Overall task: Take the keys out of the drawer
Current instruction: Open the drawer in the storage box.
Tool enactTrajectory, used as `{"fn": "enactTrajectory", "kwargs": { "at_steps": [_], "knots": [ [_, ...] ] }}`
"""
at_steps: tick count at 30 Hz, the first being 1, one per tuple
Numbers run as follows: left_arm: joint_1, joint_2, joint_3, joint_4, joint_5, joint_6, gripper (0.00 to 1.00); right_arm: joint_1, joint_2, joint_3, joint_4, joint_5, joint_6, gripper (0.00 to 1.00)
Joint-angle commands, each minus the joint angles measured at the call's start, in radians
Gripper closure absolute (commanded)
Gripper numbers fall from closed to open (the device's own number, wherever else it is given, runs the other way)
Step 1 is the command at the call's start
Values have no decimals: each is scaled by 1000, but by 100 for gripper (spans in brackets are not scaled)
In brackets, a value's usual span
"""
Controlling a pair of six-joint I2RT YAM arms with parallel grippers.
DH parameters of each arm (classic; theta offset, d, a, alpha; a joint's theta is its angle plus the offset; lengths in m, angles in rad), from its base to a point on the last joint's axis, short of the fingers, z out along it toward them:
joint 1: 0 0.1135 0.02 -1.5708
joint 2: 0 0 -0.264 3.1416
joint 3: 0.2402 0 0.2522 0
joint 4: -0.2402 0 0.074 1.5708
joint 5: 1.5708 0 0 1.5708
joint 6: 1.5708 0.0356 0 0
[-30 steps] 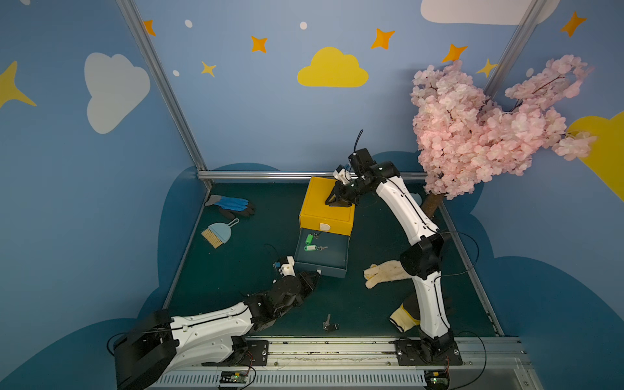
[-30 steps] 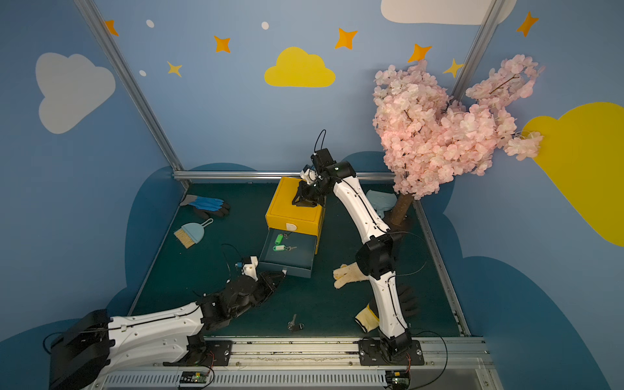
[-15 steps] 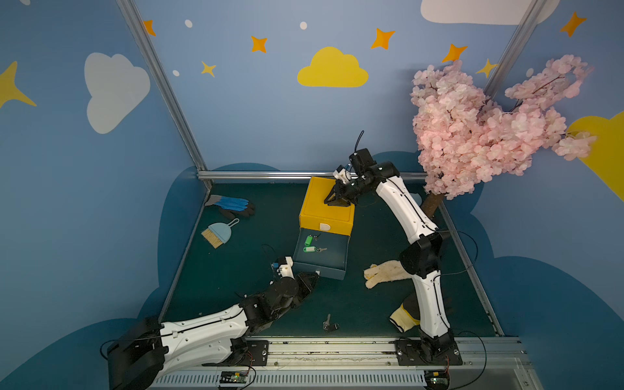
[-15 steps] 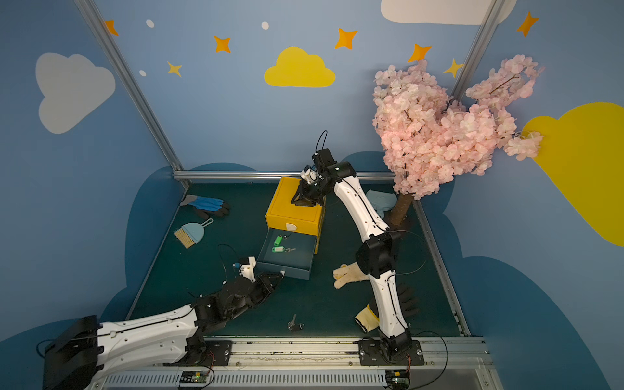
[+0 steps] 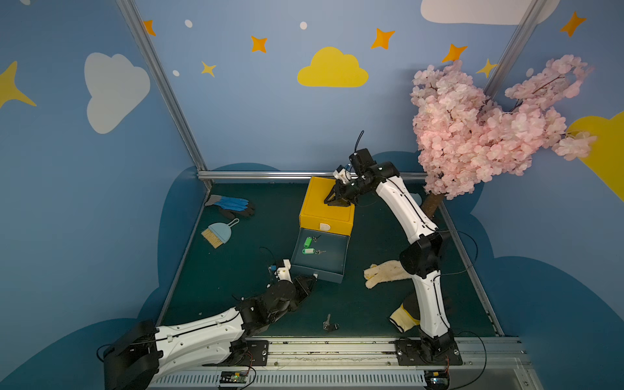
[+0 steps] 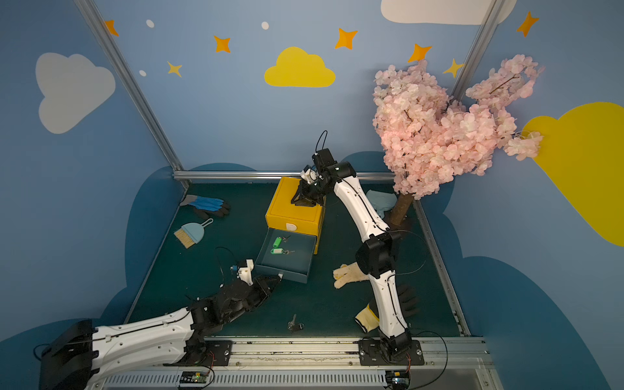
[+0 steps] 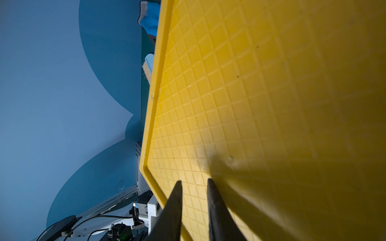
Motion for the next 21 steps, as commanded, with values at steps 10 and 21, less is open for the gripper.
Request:
{"fn": "enactTrajectory", "kwargs": {
  "at_steps": [10,21],
  "knots": [
    [-9,9,18,4,14,32,97,10,68,-34,-54,72,-1,74],
    [-28,-29,-5,-33,-24,-10,97,13,69,-33,-50,44,9,74]
  ]
}}
